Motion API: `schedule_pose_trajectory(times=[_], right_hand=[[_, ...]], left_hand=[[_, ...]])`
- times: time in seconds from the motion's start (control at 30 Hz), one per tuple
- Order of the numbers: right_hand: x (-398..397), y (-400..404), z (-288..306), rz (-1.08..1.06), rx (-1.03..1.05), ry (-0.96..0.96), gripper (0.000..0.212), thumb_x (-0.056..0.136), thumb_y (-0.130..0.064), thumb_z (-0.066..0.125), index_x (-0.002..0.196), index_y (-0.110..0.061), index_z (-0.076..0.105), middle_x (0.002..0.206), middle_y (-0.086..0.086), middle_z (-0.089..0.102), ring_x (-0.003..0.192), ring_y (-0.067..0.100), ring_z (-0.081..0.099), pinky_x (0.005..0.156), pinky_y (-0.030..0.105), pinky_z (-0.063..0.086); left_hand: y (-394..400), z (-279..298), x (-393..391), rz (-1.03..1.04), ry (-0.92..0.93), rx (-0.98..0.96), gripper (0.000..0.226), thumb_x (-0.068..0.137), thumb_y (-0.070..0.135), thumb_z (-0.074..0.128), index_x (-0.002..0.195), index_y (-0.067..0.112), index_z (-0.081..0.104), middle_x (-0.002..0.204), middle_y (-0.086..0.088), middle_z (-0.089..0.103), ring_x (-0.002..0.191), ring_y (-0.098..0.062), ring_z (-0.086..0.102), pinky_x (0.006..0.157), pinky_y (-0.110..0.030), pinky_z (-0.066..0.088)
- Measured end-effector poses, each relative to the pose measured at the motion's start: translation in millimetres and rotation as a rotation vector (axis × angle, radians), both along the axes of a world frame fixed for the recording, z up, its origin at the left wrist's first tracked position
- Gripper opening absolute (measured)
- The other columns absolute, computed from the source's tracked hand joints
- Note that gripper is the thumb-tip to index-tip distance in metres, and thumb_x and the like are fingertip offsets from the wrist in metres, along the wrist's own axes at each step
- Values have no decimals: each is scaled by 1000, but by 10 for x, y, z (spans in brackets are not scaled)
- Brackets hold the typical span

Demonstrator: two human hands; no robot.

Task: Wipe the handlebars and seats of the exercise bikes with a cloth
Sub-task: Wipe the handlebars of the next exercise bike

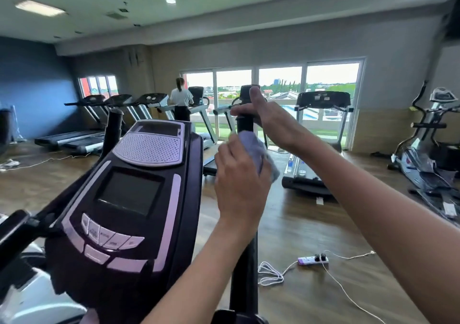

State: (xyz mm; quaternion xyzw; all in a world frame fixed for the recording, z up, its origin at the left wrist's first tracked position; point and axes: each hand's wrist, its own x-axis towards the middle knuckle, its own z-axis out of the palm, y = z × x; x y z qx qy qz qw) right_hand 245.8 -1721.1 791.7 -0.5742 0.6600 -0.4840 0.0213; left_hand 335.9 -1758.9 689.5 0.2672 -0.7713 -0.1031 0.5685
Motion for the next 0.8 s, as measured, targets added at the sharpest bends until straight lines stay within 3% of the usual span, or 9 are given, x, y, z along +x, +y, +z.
schedule_pose_trajectory(times=[0.07,0.17,0.27,0.33,0.43,0.5,0.57,0.7,0.8], right_hand=[[4,-31,-105,6,-53,-2,75,107,-57,11,134,-14,67,142,6,62,135,15,52,123,47,30],[3,-53,-181,3,-111,-29,69,109,-54,15,135,-18,67,143,4,62,133,10,53,120,36,34],[-4,-54,-170,15,-123,-40,60,111,-47,19,127,-20,70,122,0,73,109,1,67,96,15,46],[-36,-53,-164,19,-118,-75,60,112,-46,19,126,-20,71,118,-1,74,104,-4,67,91,9,46],[-52,-59,-182,10,-132,-51,65,111,-50,16,134,-17,68,139,1,65,128,6,57,118,30,37],[-1,-67,-216,7,-147,-37,65,110,-50,16,135,-18,67,143,1,61,135,9,52,122,39,31],[27,-64,-227,-5,-165,-56,62,112,-47,16,135,-19,67,141,-1,63,131,5,53,120,32,33],[20,-56,-177,-5,-165,-67,59,112,-46,19,125,-23,72,119,-5,74,111,-2,66,100,19,47],[15,-55,-183,-33,-143,-44,60,112,-44,18,129,-21,70,126,-3,70,116,4,63,102,17,42]], left_hand=[[50,-172,75,24,-66,-65,75,92,40,63,147,-6,39,128,-22,54,119,-38,55,88,-45,56],[-88,-38,-33,27,-66,-119,77,93,39,57,147,-12,36,133,-29,51,123,-44,52,101,-51,52],[-174,303,-179,-29,-18,-45,84,88,29,61,153,-11,26,147,-33,40,137,-47,40,112,-57,43],[-143,292,-199,-24,-3,-38,86,88,35,58,154,-9,25,148,-32,40,138,-47,40,111,-57,44],[-67,-22,-120,12,-42,-131,83,94,37,59,153,-7,21,146,-32,41,137,-48,42,110,-55,45],[-75,-178,-84,26,-78,-162,81,96,37,55,153,-5,17,147,-35,39,138,-49,41,111,-55,43],[-134,-68,-143,45,-74,-161,83,96,41,51,153,-8,18,148,-37,38,138,-50,41,113,-56,41],[-244,254,-294,102,-29,-154,91,87,20,79,152,-9,22,145,-37,42,136,-49,45,112,-57,42],[-115,81,-171,55,-48,-140,86,90,29,74,150,-7,25,141,-31,45,131,-45,47,110,-53,44]])
